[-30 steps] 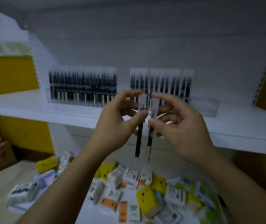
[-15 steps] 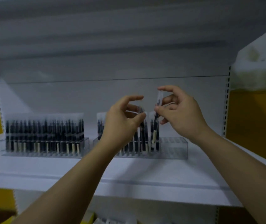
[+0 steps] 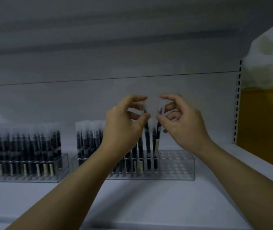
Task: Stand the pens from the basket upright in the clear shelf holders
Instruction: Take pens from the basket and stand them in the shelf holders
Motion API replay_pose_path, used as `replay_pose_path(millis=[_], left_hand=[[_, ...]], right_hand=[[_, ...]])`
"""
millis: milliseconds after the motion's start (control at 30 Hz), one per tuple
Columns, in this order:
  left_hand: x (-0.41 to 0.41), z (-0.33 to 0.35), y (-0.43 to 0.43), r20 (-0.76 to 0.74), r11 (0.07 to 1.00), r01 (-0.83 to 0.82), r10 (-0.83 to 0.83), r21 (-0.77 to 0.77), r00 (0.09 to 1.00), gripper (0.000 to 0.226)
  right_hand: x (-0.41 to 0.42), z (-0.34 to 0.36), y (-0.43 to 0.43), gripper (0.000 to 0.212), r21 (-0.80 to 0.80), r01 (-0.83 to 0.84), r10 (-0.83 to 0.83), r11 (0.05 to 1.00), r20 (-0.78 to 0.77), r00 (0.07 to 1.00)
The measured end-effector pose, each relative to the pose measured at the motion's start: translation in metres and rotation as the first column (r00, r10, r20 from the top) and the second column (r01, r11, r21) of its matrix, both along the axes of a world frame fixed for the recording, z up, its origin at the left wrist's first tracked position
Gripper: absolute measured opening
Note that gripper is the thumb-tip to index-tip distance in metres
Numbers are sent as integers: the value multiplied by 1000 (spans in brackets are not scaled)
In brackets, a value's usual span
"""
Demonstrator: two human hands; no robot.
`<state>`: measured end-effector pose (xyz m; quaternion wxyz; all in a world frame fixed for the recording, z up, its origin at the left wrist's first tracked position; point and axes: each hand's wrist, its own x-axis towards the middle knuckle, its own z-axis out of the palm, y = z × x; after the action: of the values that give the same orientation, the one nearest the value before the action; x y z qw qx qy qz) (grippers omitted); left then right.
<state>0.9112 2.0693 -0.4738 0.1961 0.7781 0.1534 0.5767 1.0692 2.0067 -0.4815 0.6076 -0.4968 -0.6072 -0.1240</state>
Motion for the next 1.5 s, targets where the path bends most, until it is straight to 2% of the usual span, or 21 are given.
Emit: replay_pose_path(millis=[67,200,400,500,567,633,733,833,933,1200,1367,1500], left_hand=[[3,-2,2,15,1000,-19,19,10,1000,33],[3,0,3,18,999,-33,33,22,999,33],[-3,0,-1,15,999,-47,47,7,999,32],[-6,0,-1,-50,999,-48,48,-2,998,32],[-5,-2,-2,-147,997,-75,74,-6,986,31],[-2,-8,-5,-224,984,-156,171,81,959,29],[2,-18,-8,-178,903,-327,383,279,906,26],[3,-21,-5,-147,830,-443,512,340,846,31],[2,-20,-1,-228,781,-490,596,386,770,30],[-5,-22,3,-270,810,-437,555,391,787,32],[-12,-28,2,-321,829,-394,528,397,786,47],[-22,-30,-3,-370,838,-376,520,396,770,61]], right_hand=[[3,-4,2,43,12,-31,32,999,-45,998],[0,-9,1,45,25,-72,73,997,-41,997],[4,-14,-3,46,-15,-46,45,999,-43,998],[1,-19,-4,47,-50,-47,47,998,4,999],[-2,-23,-3,48,-78,-41,45,996,42,998],[-4,-25,-3,49,-106,-38,45,994,65,997],[-4,-31,-4,48,-141,-20,34,990,100,994],[-3,-36,-3,45,-157,8,11,988,121,993],[-2,-38,-1,45,-150,26,-7,988,127,992],[0,-40,-2,48,-135,90,-65,987,182,981],[-2,-40,-5,55,-162,142,-101,977,237,966],[-8,-33,-17,71,-234,198,-122,952,303,945]])
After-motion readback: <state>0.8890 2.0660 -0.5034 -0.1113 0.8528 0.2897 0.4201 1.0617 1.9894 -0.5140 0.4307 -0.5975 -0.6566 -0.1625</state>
